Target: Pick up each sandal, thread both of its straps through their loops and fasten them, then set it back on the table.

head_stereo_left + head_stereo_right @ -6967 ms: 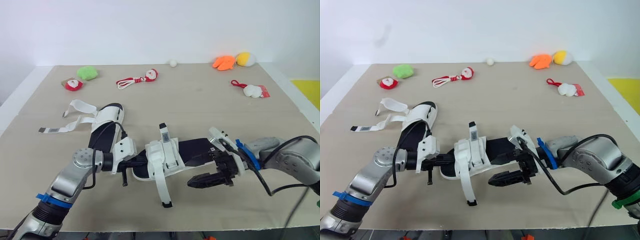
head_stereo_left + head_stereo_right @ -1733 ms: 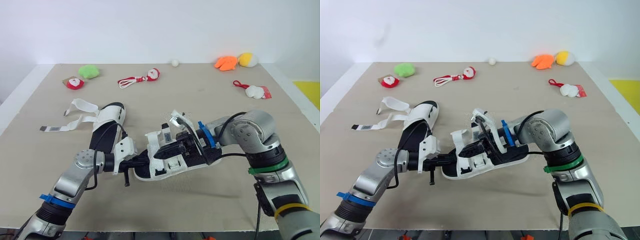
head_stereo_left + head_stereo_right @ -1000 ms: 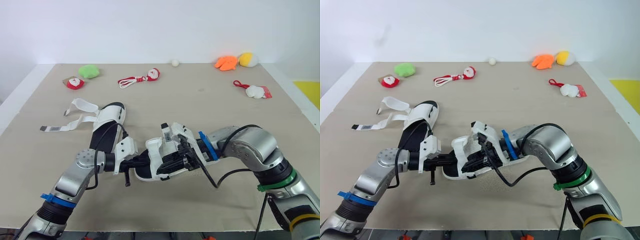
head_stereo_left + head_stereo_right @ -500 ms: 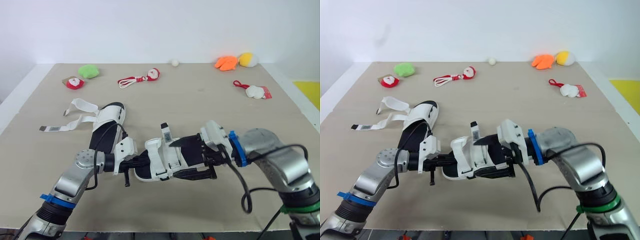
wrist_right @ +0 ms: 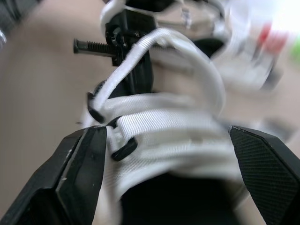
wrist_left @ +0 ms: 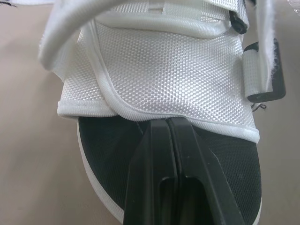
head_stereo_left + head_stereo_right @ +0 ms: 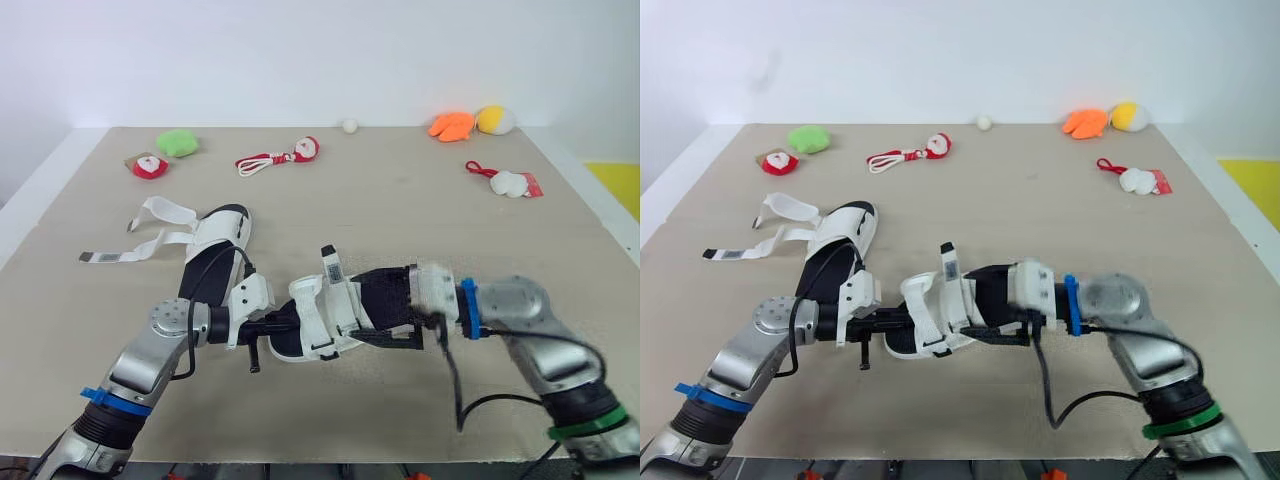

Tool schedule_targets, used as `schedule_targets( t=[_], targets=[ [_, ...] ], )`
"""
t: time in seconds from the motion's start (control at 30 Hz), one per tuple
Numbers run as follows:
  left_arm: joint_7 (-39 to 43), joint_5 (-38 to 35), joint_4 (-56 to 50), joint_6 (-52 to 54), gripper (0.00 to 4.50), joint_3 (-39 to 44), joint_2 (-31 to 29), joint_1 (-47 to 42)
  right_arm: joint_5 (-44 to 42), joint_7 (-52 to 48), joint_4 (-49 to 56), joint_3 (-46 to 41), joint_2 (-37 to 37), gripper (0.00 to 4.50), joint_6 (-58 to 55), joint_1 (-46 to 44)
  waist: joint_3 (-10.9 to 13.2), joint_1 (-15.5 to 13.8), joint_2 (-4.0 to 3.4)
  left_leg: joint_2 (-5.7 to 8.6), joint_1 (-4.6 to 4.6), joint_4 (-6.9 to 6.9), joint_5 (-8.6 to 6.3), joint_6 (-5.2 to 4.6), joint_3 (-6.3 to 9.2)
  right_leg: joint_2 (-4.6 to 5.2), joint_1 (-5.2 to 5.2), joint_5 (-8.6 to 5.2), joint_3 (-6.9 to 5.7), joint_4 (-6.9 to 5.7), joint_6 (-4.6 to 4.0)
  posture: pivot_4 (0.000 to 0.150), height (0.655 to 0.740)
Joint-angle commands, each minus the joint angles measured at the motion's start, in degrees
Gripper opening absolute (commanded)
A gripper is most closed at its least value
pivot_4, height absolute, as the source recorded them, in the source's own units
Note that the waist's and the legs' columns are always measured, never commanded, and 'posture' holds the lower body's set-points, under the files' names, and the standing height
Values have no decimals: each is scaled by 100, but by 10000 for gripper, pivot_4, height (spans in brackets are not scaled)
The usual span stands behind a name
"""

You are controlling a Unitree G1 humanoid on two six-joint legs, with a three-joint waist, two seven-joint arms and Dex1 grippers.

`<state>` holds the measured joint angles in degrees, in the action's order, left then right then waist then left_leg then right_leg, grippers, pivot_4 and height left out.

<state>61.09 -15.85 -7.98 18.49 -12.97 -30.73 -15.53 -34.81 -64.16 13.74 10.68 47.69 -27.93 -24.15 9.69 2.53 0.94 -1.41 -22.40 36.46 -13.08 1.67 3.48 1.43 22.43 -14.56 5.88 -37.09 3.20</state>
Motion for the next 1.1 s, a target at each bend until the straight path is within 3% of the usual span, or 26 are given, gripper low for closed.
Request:
schedule_targets(
  t=[0.03, 0.13, 0.33, 0.7, 0.8, 1.03, 1.1],
  targets=[
    [22, 187, 160, 169, 0, -318, -75, 212, -1692, 382, 416, -330, 124, 44528, -2703, -784, -1, 4, 1, -2, 5, 0, 0, -1, 1, -3, -3, -5, -2, 1, -6, 1500, 7400],
    [6, 182, 154, 177, 0, -319, -63, 211, -2182, 627, 362, -357, 64, 44528, -3785, -1279, -2, 0, 4, -11, 7, -3, 0, -2, 6, -16, -4, -16, -12, 1, -26, 1500, 7400],
    [-22, 177, 142, 188, 0, -325, -47, 211, -2351, 1319, 336, -342, -439, 44528, -4693, -1642, -4, 0, 5, -4, -11, -5, -11, -4, 10, -9, 6, -22, -16, 2, 13, 1500, 7400],
    [-59, 170, 90, 226, 0, -338, -40, 228, -2228, 1911, 487, -111, -1214, 44528, -5326, -1928, -5, -5, 6, -4, -11, -3, -12, -3, 13, -9, 5, -20, -21, 2, 15, 1500, 7400],
    [-63, 169, 92, 223, 0, -332, -41, 236, -2119, 2076, 431, -53, -1425, 36566, -5348, -2004, -4, -3, 6, -4, -11, -3, -12, -3, 13, -8, 5, -20, -20, 2, 15, 1500, 7400],
    [-85, 170, 87, 223, 0, -332, -25, 243, -1893, 2352, 134, -44, -1760, 2059, -5390, -2205, -5, -1, 6, -4, -12, -3, -12, -3, 13, -8, 5, -20, -21, 2, 15, 1500, 7400],
    [-92, 169, 81, 225, 0, -333, -22, 250, -1813, 2418, 30, -38, -1810, 899, -5449, -2260, -5, -1, 5, -4, -11, -3, -12, -3, 14, -8, 6, -20, -22, 1, 14, 1500, 7400]
  ],
)
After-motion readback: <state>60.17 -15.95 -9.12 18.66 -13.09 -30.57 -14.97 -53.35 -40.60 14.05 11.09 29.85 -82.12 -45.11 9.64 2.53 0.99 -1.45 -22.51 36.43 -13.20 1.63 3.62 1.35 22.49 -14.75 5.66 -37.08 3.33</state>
